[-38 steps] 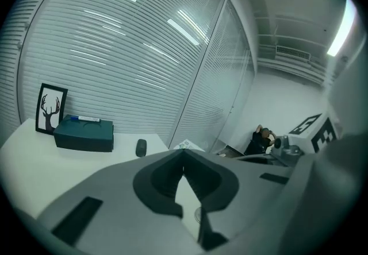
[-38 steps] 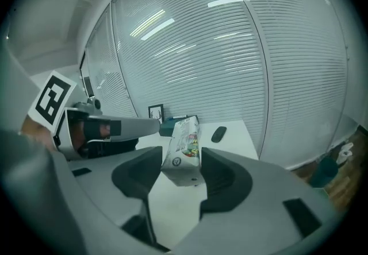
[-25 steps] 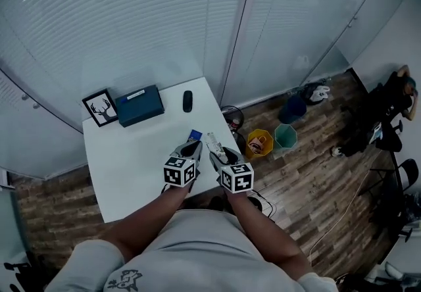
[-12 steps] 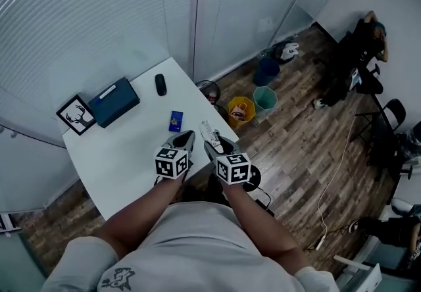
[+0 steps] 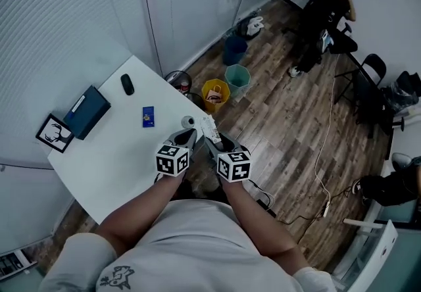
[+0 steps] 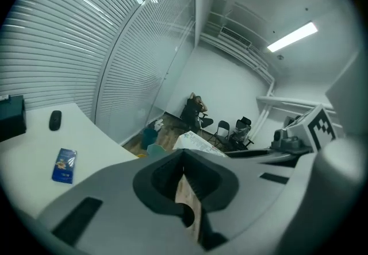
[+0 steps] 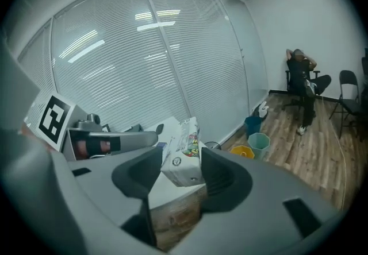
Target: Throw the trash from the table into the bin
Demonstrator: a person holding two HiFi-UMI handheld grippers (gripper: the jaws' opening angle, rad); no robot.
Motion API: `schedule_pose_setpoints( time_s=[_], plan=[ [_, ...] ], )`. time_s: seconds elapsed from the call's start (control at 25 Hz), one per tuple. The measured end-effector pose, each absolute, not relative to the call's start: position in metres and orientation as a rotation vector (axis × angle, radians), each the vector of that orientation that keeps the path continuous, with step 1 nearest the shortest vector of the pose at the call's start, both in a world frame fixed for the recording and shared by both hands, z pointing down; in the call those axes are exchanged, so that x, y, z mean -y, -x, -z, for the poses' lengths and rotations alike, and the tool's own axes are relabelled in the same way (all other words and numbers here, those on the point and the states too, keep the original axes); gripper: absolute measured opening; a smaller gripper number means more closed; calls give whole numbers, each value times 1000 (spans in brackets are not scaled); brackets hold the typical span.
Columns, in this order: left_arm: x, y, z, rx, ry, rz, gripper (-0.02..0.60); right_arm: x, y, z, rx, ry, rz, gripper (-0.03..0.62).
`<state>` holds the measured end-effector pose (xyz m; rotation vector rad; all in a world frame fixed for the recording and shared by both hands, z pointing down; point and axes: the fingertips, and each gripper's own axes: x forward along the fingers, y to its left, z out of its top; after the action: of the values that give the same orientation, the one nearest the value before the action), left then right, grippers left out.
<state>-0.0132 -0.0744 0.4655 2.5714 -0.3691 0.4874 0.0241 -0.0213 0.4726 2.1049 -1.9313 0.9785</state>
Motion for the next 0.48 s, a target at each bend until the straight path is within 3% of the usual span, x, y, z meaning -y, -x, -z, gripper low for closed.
schedule_pose_setpoints(
  time_s=[0.48],
  plan=[
    [-21,-83,-481,219,-2582,-590,6,-81,-119,-492,1818,-2263,-1063,221]
  ],
)
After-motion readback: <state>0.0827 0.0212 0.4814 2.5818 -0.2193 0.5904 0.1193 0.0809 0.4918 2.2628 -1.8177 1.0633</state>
